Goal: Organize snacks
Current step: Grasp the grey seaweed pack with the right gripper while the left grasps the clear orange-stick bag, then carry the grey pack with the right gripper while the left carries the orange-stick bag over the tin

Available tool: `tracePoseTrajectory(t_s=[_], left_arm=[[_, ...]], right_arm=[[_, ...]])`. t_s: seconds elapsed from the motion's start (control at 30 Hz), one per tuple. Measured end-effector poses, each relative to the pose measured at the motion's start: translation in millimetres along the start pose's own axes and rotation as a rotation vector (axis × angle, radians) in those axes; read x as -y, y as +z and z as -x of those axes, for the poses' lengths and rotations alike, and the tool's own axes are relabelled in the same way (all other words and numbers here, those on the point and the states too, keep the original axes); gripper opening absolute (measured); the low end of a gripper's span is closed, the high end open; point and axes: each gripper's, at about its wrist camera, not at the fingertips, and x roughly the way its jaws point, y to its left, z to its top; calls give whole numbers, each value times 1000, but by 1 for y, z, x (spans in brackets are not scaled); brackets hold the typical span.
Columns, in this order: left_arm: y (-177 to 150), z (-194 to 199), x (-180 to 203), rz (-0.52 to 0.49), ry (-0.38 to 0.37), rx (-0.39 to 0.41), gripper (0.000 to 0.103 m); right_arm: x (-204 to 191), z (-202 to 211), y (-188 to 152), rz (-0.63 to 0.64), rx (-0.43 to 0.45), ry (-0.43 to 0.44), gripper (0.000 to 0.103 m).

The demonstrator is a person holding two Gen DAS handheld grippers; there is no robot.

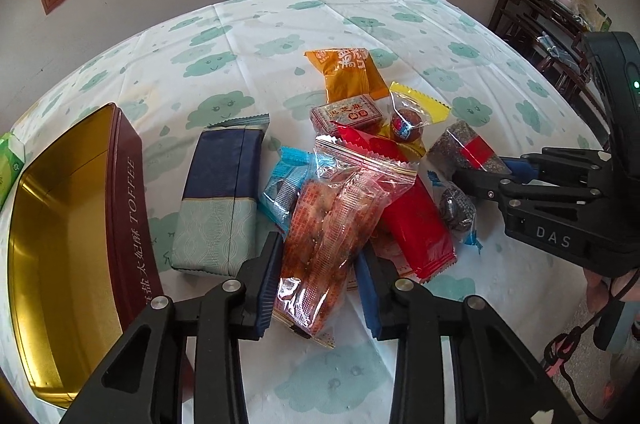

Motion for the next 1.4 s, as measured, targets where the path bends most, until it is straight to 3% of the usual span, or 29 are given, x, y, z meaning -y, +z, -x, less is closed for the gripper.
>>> tracePoseTrajectory(t_s=[0.33,0.57,0.9,1.17,1.4], left_arm=[[8,41,-26,85,-11,64,32],[13,71,-78,163,110,119,32],[-33,54,-177,339,293,-8,32],[-64,46,-199,364,314,-58,32],[-72,45,-205,361,302,-59,32]], right_arm=[[0,-2,-1,3,-9,-16,27],[-2,-3,-1,7,-14,-39,27],[3,4,2,-45,5,-96,27],[-13,44,22,-43,113,-123,27],[-85,55,44,67,120,4,27]])
